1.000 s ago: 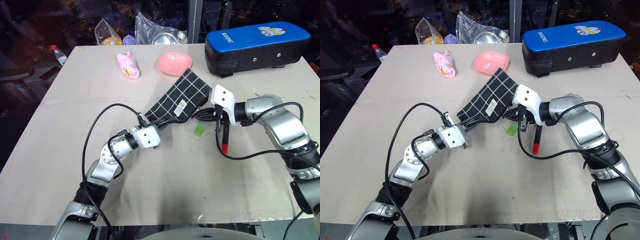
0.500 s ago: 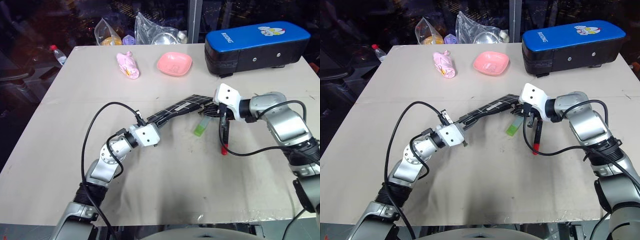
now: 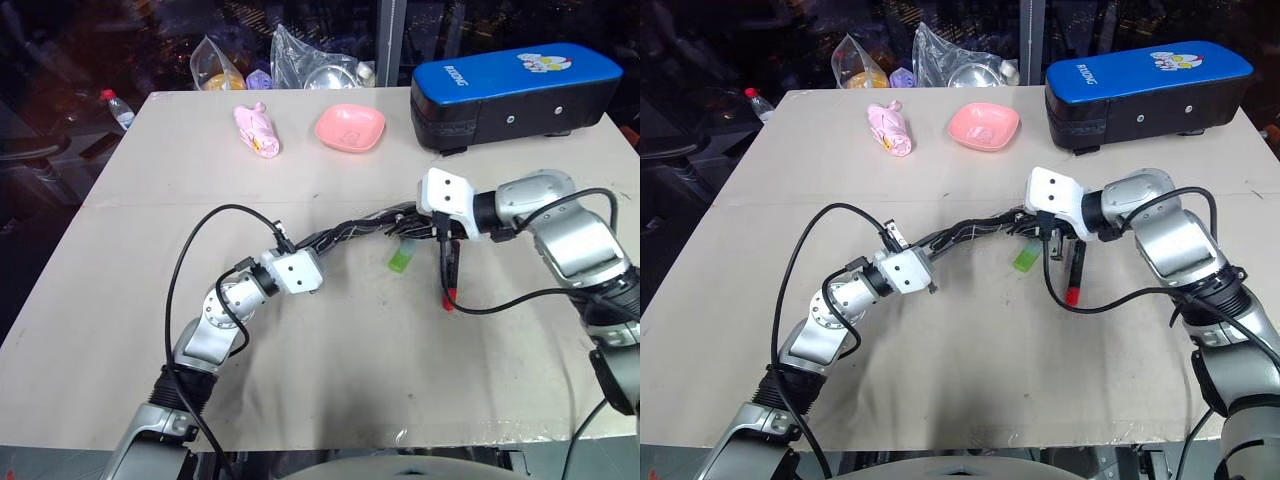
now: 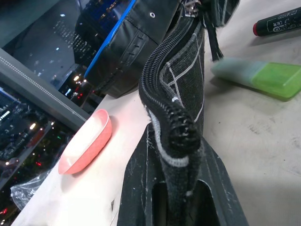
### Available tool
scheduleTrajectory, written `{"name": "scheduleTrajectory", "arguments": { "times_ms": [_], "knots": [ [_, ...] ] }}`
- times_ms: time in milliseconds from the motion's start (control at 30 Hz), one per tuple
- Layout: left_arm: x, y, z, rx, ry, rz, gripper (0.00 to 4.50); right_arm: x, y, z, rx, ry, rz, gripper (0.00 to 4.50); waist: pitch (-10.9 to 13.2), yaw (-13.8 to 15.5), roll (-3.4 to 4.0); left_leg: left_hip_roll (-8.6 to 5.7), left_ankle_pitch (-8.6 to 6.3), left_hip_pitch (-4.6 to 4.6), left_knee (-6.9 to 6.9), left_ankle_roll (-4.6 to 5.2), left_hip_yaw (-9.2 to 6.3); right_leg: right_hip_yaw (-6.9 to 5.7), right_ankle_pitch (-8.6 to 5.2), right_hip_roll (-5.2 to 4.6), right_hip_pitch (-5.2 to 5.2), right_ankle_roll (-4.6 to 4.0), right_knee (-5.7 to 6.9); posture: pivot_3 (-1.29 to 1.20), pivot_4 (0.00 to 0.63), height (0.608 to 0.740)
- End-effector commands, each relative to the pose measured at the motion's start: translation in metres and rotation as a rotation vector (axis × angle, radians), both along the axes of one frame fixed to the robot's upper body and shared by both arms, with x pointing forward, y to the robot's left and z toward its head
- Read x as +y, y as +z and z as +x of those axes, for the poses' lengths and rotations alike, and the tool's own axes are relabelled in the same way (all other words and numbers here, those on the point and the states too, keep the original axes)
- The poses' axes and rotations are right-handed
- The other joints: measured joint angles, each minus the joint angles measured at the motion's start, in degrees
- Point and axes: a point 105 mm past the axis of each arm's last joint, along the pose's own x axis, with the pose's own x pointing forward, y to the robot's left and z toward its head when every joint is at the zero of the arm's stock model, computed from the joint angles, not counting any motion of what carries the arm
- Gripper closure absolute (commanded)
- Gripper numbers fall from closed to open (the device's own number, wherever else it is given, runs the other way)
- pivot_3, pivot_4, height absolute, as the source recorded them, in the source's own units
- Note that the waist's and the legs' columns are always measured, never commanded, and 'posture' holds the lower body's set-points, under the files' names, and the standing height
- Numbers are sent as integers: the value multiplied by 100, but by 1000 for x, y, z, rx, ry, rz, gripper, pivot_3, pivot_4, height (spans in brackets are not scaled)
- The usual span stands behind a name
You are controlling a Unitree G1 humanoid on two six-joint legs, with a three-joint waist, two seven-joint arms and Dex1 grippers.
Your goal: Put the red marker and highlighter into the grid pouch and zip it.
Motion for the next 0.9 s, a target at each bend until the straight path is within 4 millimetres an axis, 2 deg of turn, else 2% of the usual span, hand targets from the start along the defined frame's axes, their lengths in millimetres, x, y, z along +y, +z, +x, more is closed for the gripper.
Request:
{"name": "scheduleTrajectory", "arguments": {
  "times_ms": [33, 533, 900],
  "knots": [
    [-5, 7, -2, -37, -27, -4, 4500, 11, 14, -8, -72, 87, -14, 4491, 0, 1, 0, 0, 0, 0, 0, 0, 0, 0, 0, 0, 0, 0, 0, 0, 150, 734],
    [-10, 2, -4, -26, -58, 19, 4500, 41, 21, -15, -86, 185, 34, 4491, 0, -4, 0, 0, 1, 0, 0, -2, -1, 0, 0, 1, -1, 0, 1, 0, 150, 734],
    [-13, -1, -3, -21, -71, 26, 4500, 69, 17, -29, -103, 300, 15, 4491, 0, -7, 0, 0, 4, 1, 0, -6, -2, -1, 0, 3, -1, 0, 2, 0, 150, 734]
  ]
}}
